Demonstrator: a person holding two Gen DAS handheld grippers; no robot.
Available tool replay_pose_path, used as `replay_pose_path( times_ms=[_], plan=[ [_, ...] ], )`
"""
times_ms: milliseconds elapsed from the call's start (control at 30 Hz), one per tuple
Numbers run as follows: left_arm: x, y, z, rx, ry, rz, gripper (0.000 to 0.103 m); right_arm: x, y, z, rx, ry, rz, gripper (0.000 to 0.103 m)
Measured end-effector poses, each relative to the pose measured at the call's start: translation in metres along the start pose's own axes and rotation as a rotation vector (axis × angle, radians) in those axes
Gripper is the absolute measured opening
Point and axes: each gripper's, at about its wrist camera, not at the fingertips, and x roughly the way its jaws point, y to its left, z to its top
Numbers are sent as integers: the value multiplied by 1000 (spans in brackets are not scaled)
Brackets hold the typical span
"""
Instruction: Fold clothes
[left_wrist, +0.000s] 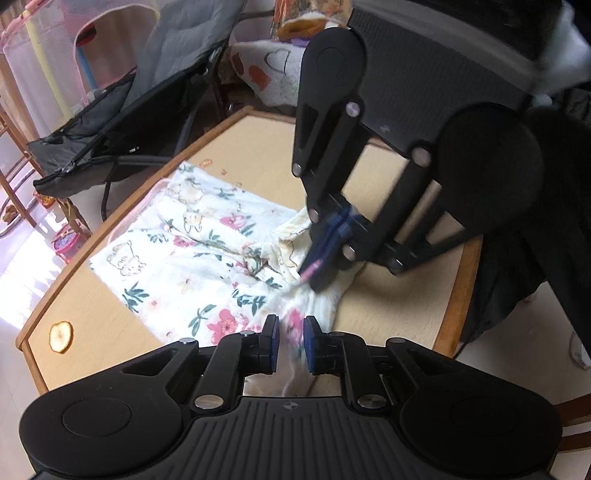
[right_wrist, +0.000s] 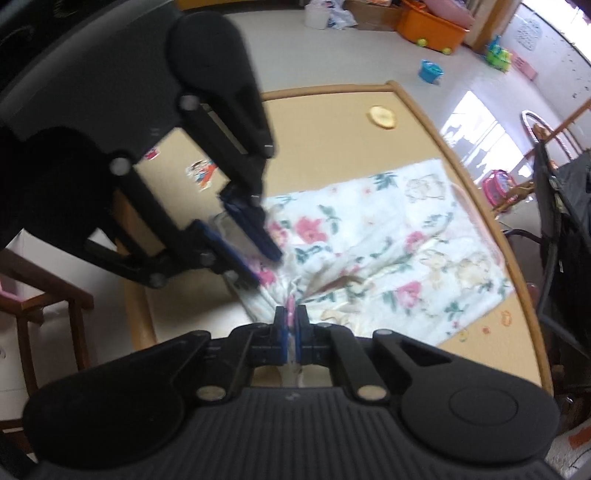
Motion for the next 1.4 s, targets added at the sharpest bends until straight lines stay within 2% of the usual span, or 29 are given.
replay_pose_path(
  times_ms=[100, 133, 300, 567, 700, 833, 967, 1233, 1400],
  plan=[
    [-9, 2, -3, -17, -23, -8, 40, -3, -7, -1, 18, -10, -17, 4],
    [-12, 3, -4, -17, -26, -19, 42, -3, -9, -1, 24, -13, -19, 4],
    [-20, -2, -5, 33, -37, 4, 42, 1, -19, -1, 60, -31, -26, 4],
    [-17, -4, -1, 42, -40, -6, 42, 14, -30, -4, 121, -22, -31, 4],
    [-14, -6, 1, 51, -28, -58, 42, 15, -35, -5, 157, -43, -24, 4],
    [-21, -7, 0, 38, -48, -158, 42, 16, -37, -3, 148, -51, -15, 4],
    [-24, -11, -6, 52, -27, -205, 42, 6, -37, -3, 133, -73, 14, 4],
    [-19, -1, -18, 16, 0, -128, 42, -20, -39, -2, 111, -136, 29, 4],
    [-13, 11, -14, -6, 23, -21, 42, -6, -50, -3, 158, -113, 13, 4]
  ],
)
